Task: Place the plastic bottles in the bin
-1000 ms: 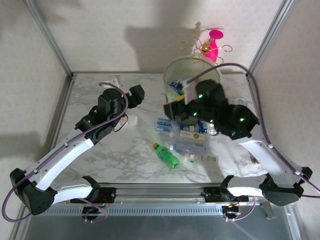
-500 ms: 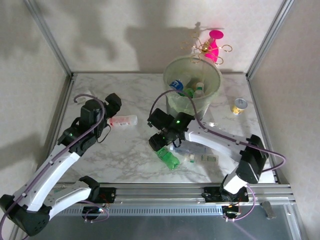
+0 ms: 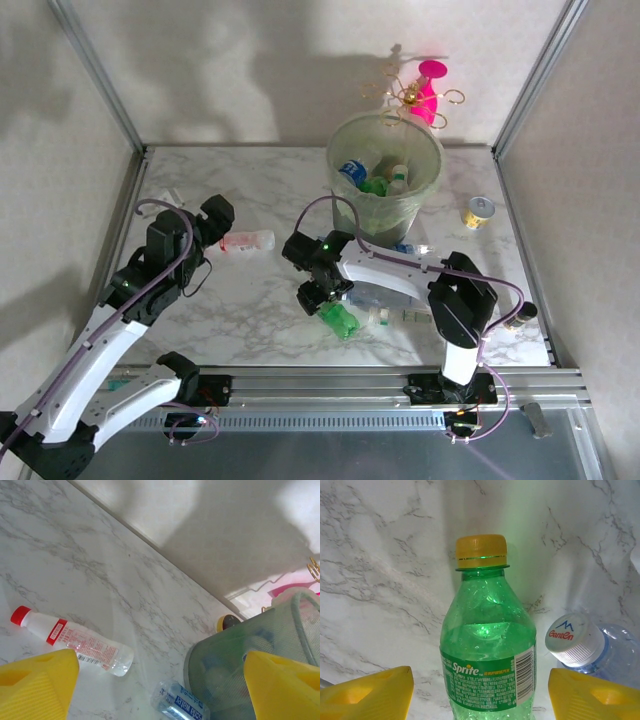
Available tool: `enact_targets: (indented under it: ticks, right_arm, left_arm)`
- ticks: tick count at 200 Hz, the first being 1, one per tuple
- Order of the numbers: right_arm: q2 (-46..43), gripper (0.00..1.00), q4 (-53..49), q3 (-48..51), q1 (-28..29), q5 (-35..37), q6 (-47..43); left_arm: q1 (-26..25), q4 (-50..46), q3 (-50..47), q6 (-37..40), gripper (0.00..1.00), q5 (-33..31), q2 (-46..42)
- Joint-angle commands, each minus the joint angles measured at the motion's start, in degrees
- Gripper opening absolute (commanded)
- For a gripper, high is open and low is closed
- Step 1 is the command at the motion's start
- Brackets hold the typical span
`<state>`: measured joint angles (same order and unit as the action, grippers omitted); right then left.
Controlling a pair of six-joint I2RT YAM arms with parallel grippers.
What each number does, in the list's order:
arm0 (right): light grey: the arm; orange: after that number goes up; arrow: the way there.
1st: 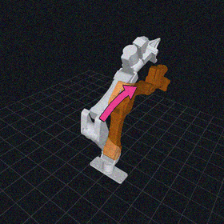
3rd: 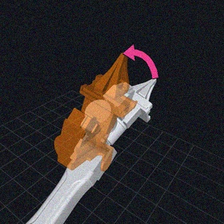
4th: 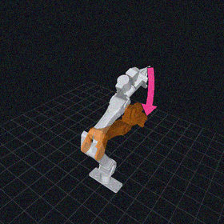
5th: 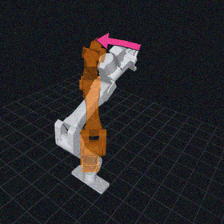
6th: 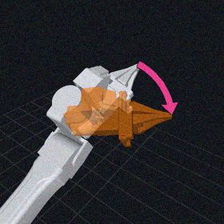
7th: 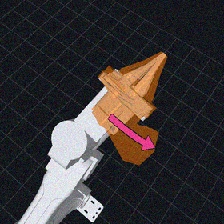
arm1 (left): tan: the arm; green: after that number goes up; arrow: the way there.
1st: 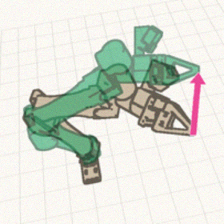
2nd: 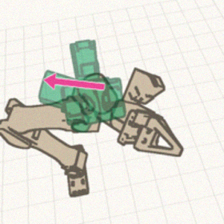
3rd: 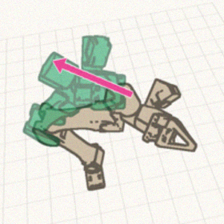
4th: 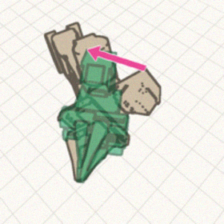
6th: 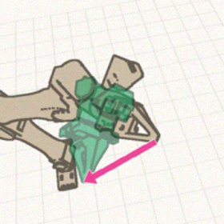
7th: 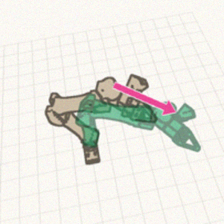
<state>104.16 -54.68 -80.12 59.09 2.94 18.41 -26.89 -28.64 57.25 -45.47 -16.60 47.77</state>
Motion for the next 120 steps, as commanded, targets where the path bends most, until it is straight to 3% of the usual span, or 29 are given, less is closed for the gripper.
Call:
enact_targets:
  ticks: [1, 120]
  right_arm:
    - [0.61, 0.72, -0.24, 0.89, 0.40, -1.25, 1.29]
    - [2.84, 0.72, 6.08, 6.92, 0.59, -4.25, 1.49]
  left_arm:
    - [0.35, -1.79, -0.65, 0.27, 0.85, 1.55, -0.72]
    - [0.40, -3.08, -1.53, -0.54, 0.85, 1.91, -3.18]
